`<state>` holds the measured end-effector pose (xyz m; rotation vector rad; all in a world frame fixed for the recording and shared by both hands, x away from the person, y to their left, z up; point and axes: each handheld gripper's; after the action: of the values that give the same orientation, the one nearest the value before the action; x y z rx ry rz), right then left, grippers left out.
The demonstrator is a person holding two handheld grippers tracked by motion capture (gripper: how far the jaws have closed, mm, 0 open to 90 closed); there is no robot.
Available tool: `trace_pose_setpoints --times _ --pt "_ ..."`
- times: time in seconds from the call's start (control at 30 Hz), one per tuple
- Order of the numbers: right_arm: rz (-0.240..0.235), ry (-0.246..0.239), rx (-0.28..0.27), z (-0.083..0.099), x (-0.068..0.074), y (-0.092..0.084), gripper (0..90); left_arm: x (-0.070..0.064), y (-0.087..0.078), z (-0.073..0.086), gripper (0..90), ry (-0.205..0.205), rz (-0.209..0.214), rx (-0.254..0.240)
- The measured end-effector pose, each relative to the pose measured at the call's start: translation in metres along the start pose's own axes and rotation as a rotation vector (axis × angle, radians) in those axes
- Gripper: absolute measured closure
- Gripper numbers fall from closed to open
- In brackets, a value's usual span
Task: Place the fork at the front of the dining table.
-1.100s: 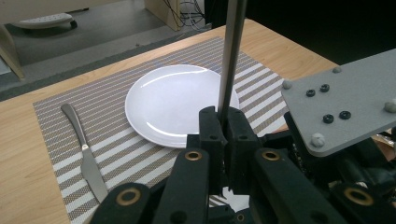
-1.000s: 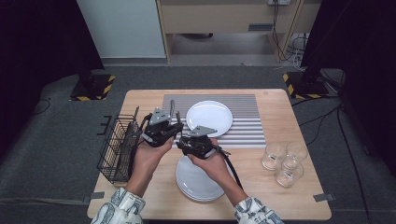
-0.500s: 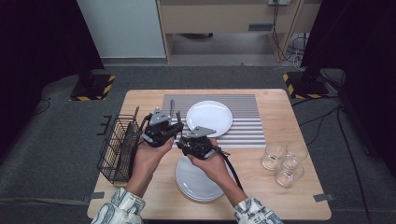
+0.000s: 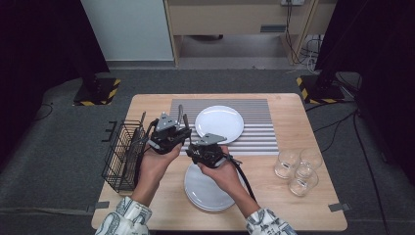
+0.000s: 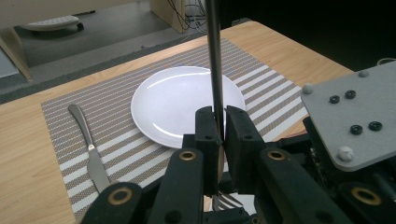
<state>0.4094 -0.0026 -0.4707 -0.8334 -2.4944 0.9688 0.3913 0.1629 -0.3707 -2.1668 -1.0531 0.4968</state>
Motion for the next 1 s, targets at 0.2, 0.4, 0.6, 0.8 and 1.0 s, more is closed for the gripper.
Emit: trace_pose_setpoints --times 0.2,0.4,0.6,0.8,1.0 --pt "0.003 0.004 0.003 0.002 -0.002 -0.004 67.7 0.004 0.001 0.001 80.9 -0.007 -0.007 0.002" --pt "0.005 0.002 0.005 0.006 -0.004 -0.006 67.8 0.005 0.004 0.002 80.2 -0.011 -0.002 0.008" --pt "0.007 0.005 0.004 0.009 -0.006 -0.009 67.8 0.006 0.006 0.002 79.1 -0.018 -0.002 0.011" --pt "0.011 0.006 0.001 0.011 -0.007 -0.011 67.8 0.009 0.007 0.004 79.2 -0.023 -0.005 0.013" --pt "0.011 0.009 0.002 0.013 -0.009 -0.014 67.9 0.012 0.008 0.006 79.0 -0.034 -0.003 0.017"
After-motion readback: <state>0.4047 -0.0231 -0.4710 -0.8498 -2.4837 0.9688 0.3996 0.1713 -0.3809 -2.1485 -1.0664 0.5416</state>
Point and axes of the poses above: each handheld gripper's, and its own axes: y roughly forward along the jaws, z roughly out of its underside, x roughly to its left, and after that the axes turned 15 degrees about x, right-handed
